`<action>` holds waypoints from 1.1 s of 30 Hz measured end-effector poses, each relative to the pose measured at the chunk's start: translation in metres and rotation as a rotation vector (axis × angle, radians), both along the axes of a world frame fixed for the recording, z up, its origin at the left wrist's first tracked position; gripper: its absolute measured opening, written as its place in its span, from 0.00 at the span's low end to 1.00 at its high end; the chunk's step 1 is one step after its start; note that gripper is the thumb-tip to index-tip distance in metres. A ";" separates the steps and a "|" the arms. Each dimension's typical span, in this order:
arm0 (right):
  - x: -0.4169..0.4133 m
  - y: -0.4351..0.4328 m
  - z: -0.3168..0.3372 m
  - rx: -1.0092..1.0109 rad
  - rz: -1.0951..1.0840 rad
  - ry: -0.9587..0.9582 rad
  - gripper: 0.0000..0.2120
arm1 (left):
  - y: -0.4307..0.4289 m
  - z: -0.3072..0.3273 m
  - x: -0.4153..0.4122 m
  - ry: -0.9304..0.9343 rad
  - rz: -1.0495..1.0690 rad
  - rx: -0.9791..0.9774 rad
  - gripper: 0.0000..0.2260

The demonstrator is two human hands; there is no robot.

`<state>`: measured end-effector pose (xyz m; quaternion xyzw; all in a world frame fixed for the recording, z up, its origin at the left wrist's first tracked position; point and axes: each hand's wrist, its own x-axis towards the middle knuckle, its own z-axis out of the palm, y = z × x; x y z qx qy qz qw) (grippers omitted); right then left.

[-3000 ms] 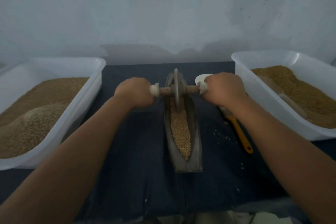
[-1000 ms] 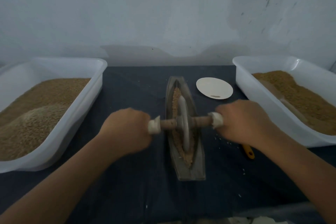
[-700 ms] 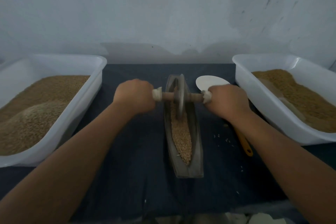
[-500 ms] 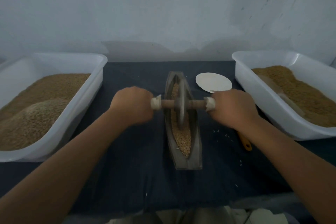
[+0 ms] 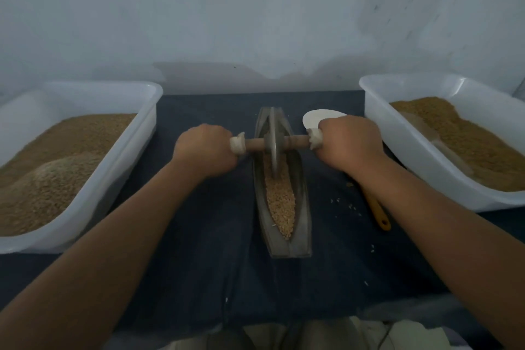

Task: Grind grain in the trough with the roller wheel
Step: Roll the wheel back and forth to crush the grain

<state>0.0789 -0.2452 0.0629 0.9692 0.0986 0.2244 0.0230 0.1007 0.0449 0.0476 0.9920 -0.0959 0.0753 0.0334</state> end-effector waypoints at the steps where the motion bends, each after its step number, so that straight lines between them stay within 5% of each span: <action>1: -0.010 -0.001 0.003 -0.016 0.013 0.029 0.14 | 0.003 -0.003 -0.013 0.017 -0.005 -0.007 0.12; 8: -0.082 -0.024 -0.021 0.059 0.086 0.066 0.14 | 0.023 -0.013 -0.077 -0.216 -0.167 0.109 0.16; 15: 0.022 0.004 -0.002 -0.088 -0.049 -0.012 0.12 | -0.001 -0.003 0.014 -0.067 0.047 -0.010 0.15; 20: -0.008 -0.007 -0.003 -0.038 0.049 0.019 0.12 | 0.008 -0.011 -0.022 -0.058 0.002 0.012 0.12; 25: -0.065 -0.025 -0.019 0.048 0.097 0.046 0.14 | 0.023 -0.020 -0.073 -0.321 -0.190 0.109 0.19; 33: 0.018 0.002 -0.006 -0.001 0.028 -0.052 0.19 | 0.002 -0.011 0.016 -0.147 0.002 -0.032 0.16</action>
